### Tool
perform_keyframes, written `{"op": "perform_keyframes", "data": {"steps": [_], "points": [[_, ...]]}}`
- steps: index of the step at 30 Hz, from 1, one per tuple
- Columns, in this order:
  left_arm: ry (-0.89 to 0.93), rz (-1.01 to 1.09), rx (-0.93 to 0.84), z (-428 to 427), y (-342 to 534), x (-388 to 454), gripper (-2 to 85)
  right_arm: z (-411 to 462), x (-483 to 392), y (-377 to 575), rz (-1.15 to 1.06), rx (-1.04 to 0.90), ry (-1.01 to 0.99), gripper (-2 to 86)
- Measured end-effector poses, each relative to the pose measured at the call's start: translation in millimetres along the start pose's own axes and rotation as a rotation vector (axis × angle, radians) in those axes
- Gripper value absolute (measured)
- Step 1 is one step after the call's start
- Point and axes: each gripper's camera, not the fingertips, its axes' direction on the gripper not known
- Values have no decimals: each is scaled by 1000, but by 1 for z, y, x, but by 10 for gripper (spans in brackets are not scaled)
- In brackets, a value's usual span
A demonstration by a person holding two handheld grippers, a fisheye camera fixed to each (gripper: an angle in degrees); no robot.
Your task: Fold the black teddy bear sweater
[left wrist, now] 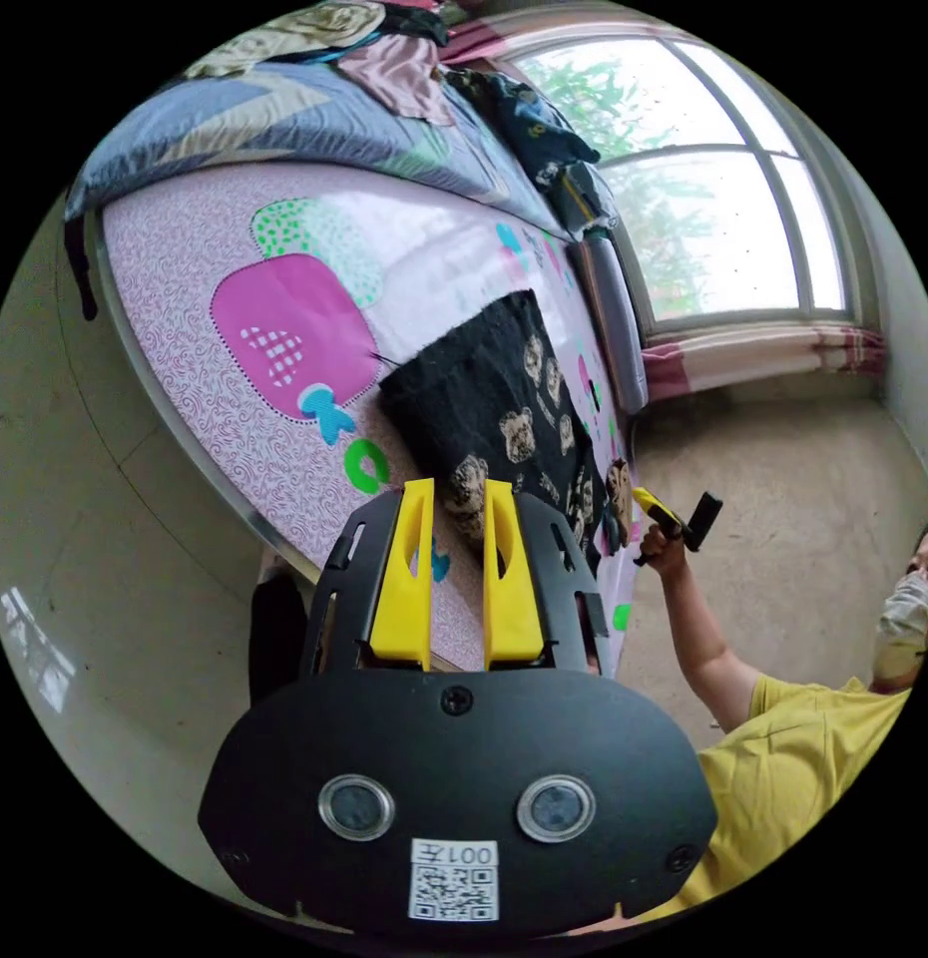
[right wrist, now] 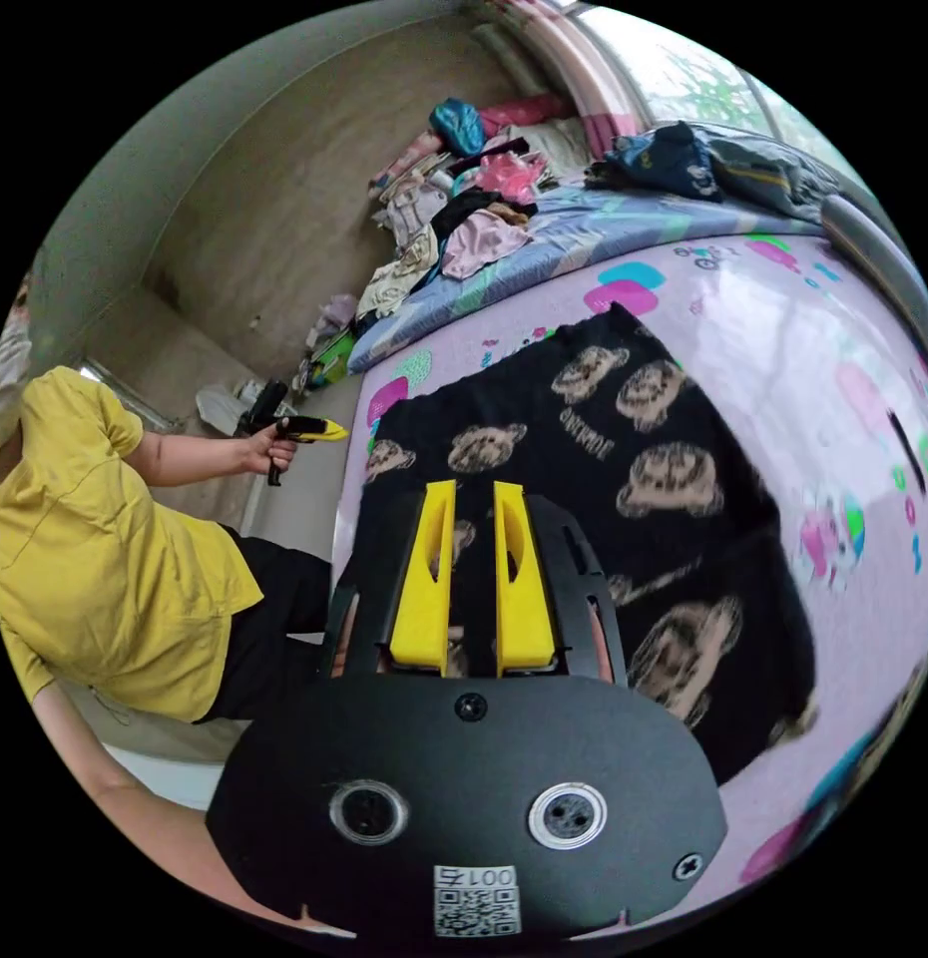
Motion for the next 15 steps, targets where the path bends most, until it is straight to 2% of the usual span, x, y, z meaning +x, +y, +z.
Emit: {"op": "perform_keyframes", "data": {"steps": [8, 15], "points": [[50, -42, -34, -11, -48, -45, 29, 53, 96, -211, -73, -199, 45, 113], [84, -39, -71, -14, -67, -65, 35, 102, 150, -305, -86, -342, 23, 121]]}}
